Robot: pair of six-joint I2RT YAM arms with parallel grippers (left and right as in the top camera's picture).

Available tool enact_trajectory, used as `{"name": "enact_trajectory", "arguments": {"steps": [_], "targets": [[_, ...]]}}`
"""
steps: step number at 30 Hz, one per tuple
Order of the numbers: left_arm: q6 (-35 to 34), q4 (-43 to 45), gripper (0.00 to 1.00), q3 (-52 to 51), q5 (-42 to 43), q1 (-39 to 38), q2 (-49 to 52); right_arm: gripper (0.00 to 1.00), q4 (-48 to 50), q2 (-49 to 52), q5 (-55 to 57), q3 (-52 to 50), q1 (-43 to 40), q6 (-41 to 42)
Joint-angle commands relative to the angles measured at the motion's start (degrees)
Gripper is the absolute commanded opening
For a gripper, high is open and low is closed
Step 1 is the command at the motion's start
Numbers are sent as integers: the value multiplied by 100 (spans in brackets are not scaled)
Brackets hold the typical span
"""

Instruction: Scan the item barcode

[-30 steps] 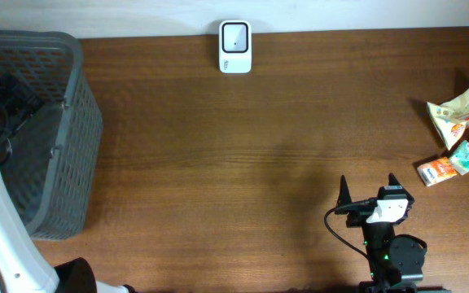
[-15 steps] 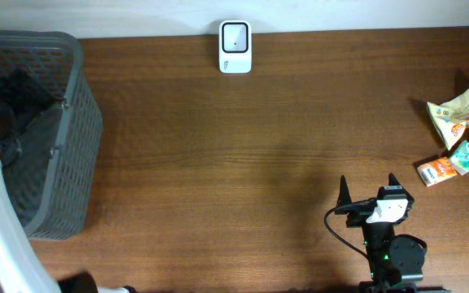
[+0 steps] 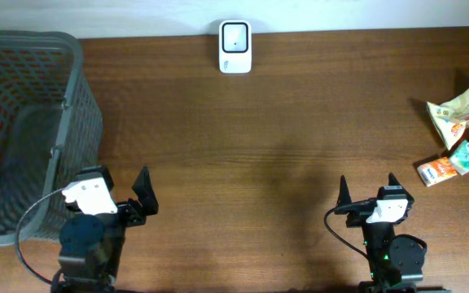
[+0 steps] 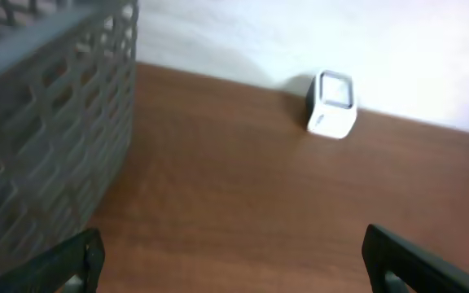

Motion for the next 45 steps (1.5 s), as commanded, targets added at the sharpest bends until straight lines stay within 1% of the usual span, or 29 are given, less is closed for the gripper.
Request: {"name": "enact_trajectory", "arguments": {"steps": [1, 3, 6, 9, 12, 15, 18, 20, 22, 24, 27, 29, 30, 32, 37, 39, 42, 45], "targets": [[828, 358, 99, -715, -48, 184, -417, 98, -17, -37, 9, -50, 46, -31], [1451, 835, 99, -1322, 356, 387, -1126, 98, -17, -37, 11, -50, 48, -31], [1486, 1029, 99, -1926, 487, 671, -1803, 98, -17, -37, 11, -50, 46, -31], [1486, 1102, 99, -2310, 667, 1036, -2155, 98, -17, -37, 11, -50, 46, -31], [1488, 1154, 99, -2653, 693, 1178, -2518, 98, -17, -37, 11, -50, 46, -31], [1491, 1342, 99, -2887, 693, 1300, -2511, 98, -17, -37, 11, -50, 46, -31], [1792, 1464, 99, -2935, 695, 1445, -2511, 99, -17, -37, 9, -50, 48, -31], [1788, 1469, 99, -2938, 710, 1628, -2511, 98, -17, -37, 9, -50, 48, -31], [1790, 1543, 99, -2959, 719, 1631, -2511, 98, -17, -37, 11, -50, 48, -31], [1788, 2293, 99, -3248, 782, 1631, -2511, 98, -17, -37, 9, -50, 46, -31], [1786, 2612, 99, -3303, 1123, 1565, -2511, 98, -17, -37, 9, -50, 48, -31], [1788, 2811, 99, -3303, 1088, 1362, -2511, 98, -17, -37, 9, -50, 48, -31], [1788, 2767, 99, -3305, 1012, 1261, -2511, 98, -17, -37, 9, -50, 46, -31], [1788, 2341, 99, -3307, 649, 1071, -2509, 99, -17, -37, 9, -50, 46, -31], [1786, 2337, 99, -3307, 605, 695, -2509, 99, -17, -37, 11, -50, 46, -31], [1786, 2334, 99, -3307, 601, 702, -2509, 98, -17, -37, 11, -50, 48, -31], [1373, 2334, 99, -3307, 579, 881, -2509, 98, -17, -37, 9, -50, 46, -31], [1370, 2334, 99, -3307, 516, 949, -2509, 98, -17, -37, 11, -50, 48, -31]]}}
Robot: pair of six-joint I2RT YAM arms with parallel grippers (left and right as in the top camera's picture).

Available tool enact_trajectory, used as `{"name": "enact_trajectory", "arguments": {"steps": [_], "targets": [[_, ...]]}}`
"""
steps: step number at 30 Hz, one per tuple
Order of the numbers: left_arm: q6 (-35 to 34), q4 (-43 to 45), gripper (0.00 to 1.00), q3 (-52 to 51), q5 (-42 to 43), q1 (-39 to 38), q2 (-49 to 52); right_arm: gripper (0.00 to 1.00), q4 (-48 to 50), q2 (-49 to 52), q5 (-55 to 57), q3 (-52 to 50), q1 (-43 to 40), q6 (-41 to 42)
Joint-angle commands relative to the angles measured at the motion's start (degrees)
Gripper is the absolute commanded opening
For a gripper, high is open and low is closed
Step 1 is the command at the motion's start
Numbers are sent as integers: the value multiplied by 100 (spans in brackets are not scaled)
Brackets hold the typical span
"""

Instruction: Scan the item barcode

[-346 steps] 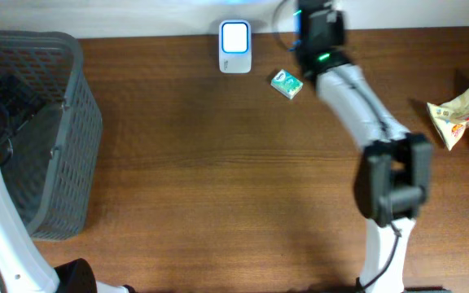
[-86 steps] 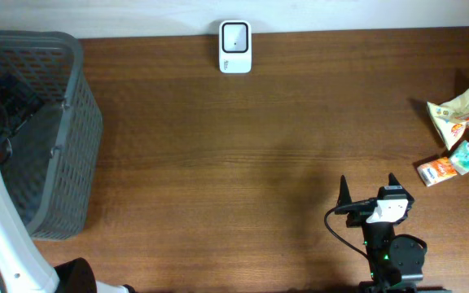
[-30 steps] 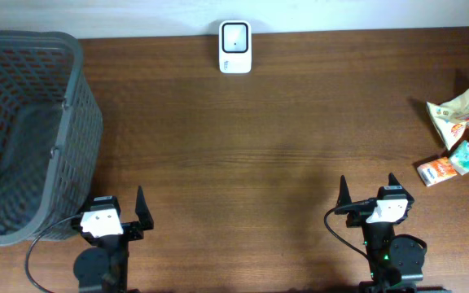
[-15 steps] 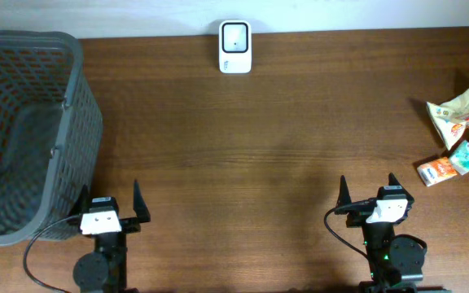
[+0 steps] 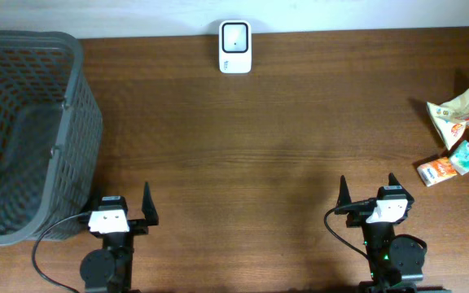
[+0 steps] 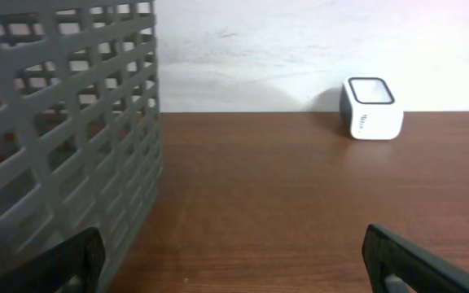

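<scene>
The white barcode scanner (image 5: 234,46) stands at the table's far edge, middle; in the left wrist view the scanner (image 6: 371,110) faces up against the wall. Several snack items lie at the far right: a cream packet (image 5: 461,107), a small orange box (image 5: 436,171) and a teal packet (image 5: 466,156). My left gripper (image 5: 124,207) sits low at the near edge, open and empty, beside the basket; its fingers (image 6: 72,262) frame bare wood. My right gripper (image 5: 367,190) is open and empty at the near right, well short of the items.
A large grey mesh basket (image 5: 23,130) fills the left side, its wall (image 6: 63,138) close to my left finger. A red packet lies at the right edge. Brown table (image 5: 259,138) stretches between the grippers and the scanner.
My left arm has drawn back towards the near edge and sits lower and squarer, its camera now level and facing the back wall. It stays open. The right arm has not moved.
</scene>
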Motion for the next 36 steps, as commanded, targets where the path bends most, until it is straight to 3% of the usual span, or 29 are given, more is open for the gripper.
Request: {"name": "enact_trajectory", "arguments": {"steps": [1, 36], "targets": [[-127, -11, 99, -37, -120, 55, -33, 98, -17, -37, 11, -50, 46, -15], [-210, -7, 99, -35, -39, 50, -33, 98, -17, -39, 9, -50, 52, -15]]}}
